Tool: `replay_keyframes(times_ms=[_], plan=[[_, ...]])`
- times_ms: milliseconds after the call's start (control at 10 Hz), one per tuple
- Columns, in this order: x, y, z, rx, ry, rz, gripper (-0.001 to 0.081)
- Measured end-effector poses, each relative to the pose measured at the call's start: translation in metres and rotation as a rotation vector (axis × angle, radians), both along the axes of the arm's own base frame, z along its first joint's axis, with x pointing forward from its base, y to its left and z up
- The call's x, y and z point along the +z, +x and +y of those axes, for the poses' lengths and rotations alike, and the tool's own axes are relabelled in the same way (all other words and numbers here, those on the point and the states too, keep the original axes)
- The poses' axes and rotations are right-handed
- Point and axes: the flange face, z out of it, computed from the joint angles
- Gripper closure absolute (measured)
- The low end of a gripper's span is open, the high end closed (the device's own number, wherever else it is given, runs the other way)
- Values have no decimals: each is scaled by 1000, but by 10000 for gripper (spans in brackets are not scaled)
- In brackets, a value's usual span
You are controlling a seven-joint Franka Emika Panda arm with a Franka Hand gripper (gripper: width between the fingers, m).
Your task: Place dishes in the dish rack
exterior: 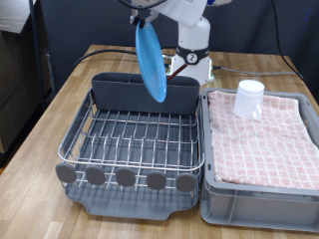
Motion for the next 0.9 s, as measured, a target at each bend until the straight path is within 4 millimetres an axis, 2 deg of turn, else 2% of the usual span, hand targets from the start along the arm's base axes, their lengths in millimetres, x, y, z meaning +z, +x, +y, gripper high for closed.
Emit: replay_keyframes(times_ms=[400, 900], plan=[[-2, 3, -21, 47, -69, 31, 780], [-8, 9, -34, 106, -167, 70, 780]])
